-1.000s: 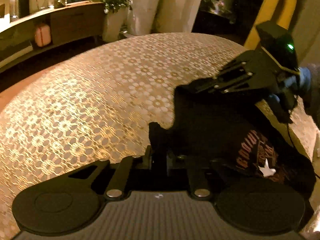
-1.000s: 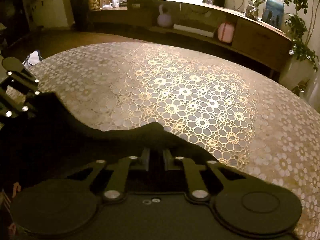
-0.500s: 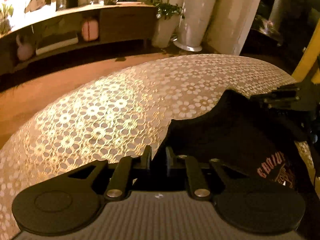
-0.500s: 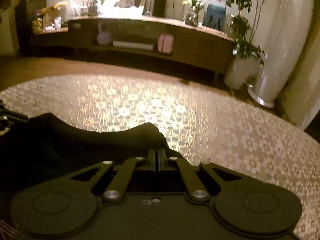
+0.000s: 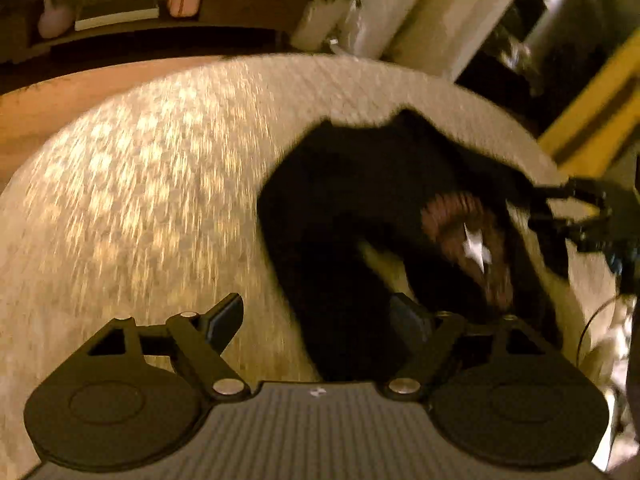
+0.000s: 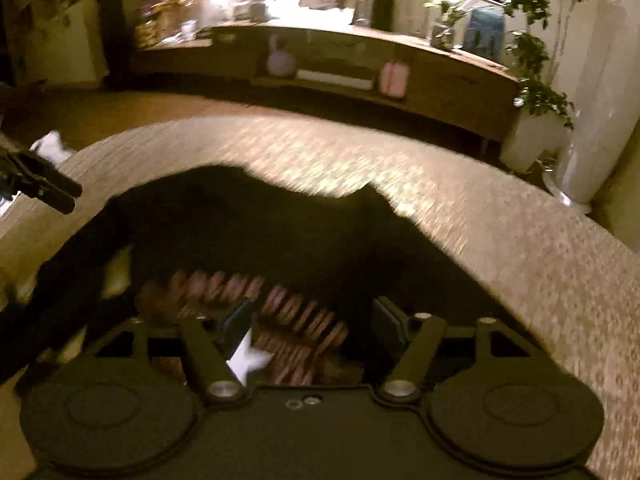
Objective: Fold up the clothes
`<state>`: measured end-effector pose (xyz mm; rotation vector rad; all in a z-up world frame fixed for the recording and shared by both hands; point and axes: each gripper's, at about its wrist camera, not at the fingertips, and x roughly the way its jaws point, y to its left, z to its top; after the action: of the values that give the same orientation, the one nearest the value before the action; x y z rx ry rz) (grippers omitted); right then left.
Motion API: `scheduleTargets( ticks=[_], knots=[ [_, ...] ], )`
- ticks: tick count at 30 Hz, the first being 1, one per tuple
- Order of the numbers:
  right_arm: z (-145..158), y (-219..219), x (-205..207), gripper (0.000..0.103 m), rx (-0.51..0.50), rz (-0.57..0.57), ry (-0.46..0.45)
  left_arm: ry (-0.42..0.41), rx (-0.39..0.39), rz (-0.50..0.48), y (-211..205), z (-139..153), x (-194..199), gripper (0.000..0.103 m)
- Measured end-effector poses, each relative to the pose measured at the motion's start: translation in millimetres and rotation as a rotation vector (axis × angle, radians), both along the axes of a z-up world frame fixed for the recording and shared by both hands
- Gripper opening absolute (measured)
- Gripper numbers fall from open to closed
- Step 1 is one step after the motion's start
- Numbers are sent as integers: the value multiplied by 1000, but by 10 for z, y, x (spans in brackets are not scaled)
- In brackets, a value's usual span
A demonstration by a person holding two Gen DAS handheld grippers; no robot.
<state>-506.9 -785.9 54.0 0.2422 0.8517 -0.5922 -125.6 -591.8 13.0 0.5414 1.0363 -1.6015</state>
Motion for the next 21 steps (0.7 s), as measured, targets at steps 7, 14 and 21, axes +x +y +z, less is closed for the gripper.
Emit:
scheduleTargets(
  ticks=[7,14,21],
  knots=[
    [-39,612,-186,103,53,54,38,-57,20,20,811,47,-171,80],
    [-13,986,-281,103,86,50,-8,-157,63,-12,1210,-119,-562,80],
    [-104,1247,-235,103,84,38,-11,-282,-15,39,1131,-201,-837,80]
  ],
)
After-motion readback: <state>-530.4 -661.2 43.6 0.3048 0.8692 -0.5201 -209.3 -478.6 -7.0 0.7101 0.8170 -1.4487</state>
